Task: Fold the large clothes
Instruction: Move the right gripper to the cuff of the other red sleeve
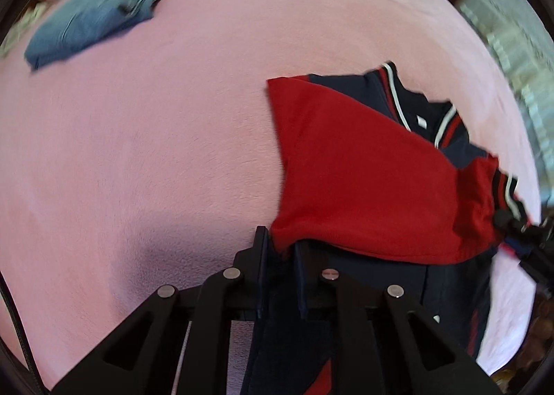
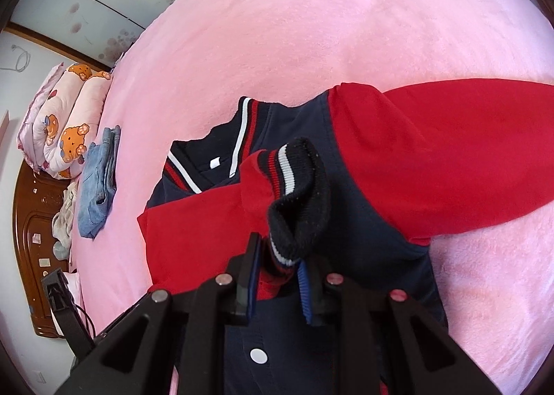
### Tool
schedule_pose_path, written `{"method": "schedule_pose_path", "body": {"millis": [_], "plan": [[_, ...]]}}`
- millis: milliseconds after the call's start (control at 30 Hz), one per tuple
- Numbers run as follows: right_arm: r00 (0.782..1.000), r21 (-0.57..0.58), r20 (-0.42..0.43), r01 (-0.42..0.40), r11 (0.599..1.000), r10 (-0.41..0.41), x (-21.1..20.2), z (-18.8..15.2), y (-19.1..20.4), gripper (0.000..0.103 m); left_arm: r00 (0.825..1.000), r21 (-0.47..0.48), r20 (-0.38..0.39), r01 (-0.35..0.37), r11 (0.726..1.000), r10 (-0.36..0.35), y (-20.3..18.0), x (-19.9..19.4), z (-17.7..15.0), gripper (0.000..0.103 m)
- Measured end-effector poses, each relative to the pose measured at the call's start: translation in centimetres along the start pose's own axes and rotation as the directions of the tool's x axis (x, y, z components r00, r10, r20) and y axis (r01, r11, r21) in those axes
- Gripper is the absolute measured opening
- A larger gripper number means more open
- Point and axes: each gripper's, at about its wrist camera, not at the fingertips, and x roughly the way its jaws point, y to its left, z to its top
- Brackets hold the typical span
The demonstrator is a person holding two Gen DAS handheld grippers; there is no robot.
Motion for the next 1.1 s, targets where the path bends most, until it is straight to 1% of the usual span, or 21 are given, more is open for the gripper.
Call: {"method": "schedule_pose_path", "body": {"millis": [100, 233, 267, 367, 433, 500, 533, 567, 633, 733, 800, 867, 900, 933, 1000, 1100], "plan": [[1.0, 0.012, -0.007, 0.007, 1.0, -0.007, 0.4, -0.1, -0.5, 0.019, 0.998, -0.092, -0.009, 0.057, 0.994, -0.058, 2.1, 0.3, -0.1, 0.012], [0.999, 0.086, -0.042, -0.003, 0.996, 0.006, 1.5, 0.0, -2.6, 0.019, 0.992, -0.163, -0.016, 0.118, 0.98, -0.122, 3.3, 0.8, -1.0, 0.013], [0.999, 0.106, -0.049, -0.008, 0.994, 0.013, 1.7, 0.0, -3.3, 0.019, 0.991, -0.167, -0.014, 0.125, 0.978, -0.13, 3.1, 0.7, -1.7, 0.013], [0.996, 0.154, -0.063, -0.046, 0.987, 0.057, 2.2, 0.0, -5.1, 0.019, 0.991, -0.151, -0.017, 0.126, 0.98, -0.13, 3.2, 1.0, -1.7, 0.013], [0.995, 0.193, -0.056, -0.076, 0.978, 0.088, 1.8, 0.0, -6.2, 0.02, 0.992, -0.134, -0.023, 0.117, 0.984, -0.121, 2.6, 1.3, -1.4, 0.014], [0.995, 0.22, -0.038, -0.084, 0.972, 0.095, 1.1, -0.1, -6.9, 0.024, 0.993, -0.112, -0.028, 0.107, 0.988, -0.111, 2.1, 1.4, -1.3, 0.014], [0.996, 0.225, -0.026, -0.072, 0.972, 0.079, 0.6, -0.1, -7.1, 0.024, 0.994, -0.099, -0.029, 0.1, 0.99, -0.103, 1.8, 1.3, -1.2, 0.014], [0.999, 0.222, -0.015, -0.033, 0.975, 0.037, 0.0, -0.1, -7.2, 0.025, 0.995, -0.082, -0.028, 0.089, 0.993, -0.091, 1.7, 1.1, -1.2, 0.015], [1.0, 0.203, 0.001, 0.021, 0.979, -0.022, -1.2, 0.0, -7.4, 0.025, 0.998, -0.05, -0.028, 0.062, 0.997, -0.063, 1.2, 0.9, -1.1, 0.018], [0.997, 0.204, 0.03, 0.064, 0.977, -0.071, -2.9, 0.0, -7.8, 0.025, 0.998, -0.054, -0.032, 0.047, 0.997, -0.049, 0.8, 0.5, -0.9, 0.023], [0.995, 0.195, 0.031, 0.089, 0.977, -0.096, -3.8, -0.1, -7.9, 0.025, 0.999, -0.05, -0.03, 0.025, 0.998, -0.026, 0.5, 0.0, -0.9, 0.03], [0.992, 0.203, 0.042, 0.108, 0.973, -0.119, -4.6, -0.3, -8.1, 0.025, 1.0, -0.037, -0.021, -0.012, 0.999, 0.011, -0.1, -0.9, -1.1, 0.034], [0.992, 0.222, 0.059, 0.1, 0.97, -0.115, -5.3, -0.6, -8.4, 0.025, 0.999, -0.035, -0.022, -0.029, 0.999, 0.028, -0.4, -1.4, -1.3, 0.036], [0.992, 0.246, 0.076, 0.083, 0.966, -0.104, -5.8, -0.8, -8.8, 0.025, 0.999, -0.034, -0.028, -0.032, 0.999, 0.031, -0.7, -1.6, -1.5, 0.039], [0.991, 0.286, 0.101, 0.056, 0.957, -0.088, -6.6, -1.2, -9.6, 0.025, 0.999, -0.037, -0.043, -0.016, 0.999, 0.015, -1.4, -2.1, -2.1, 0.058], [0.988, 0.332, 0.134, 0.032, 0.943, -0.081, -7.6, -2.0, -10.9, 0.027, 0.999, -0.025, -0.054, -0.006, 1.0, 0.004, -3.0, -3.2, -3.2, 0.066]]}}
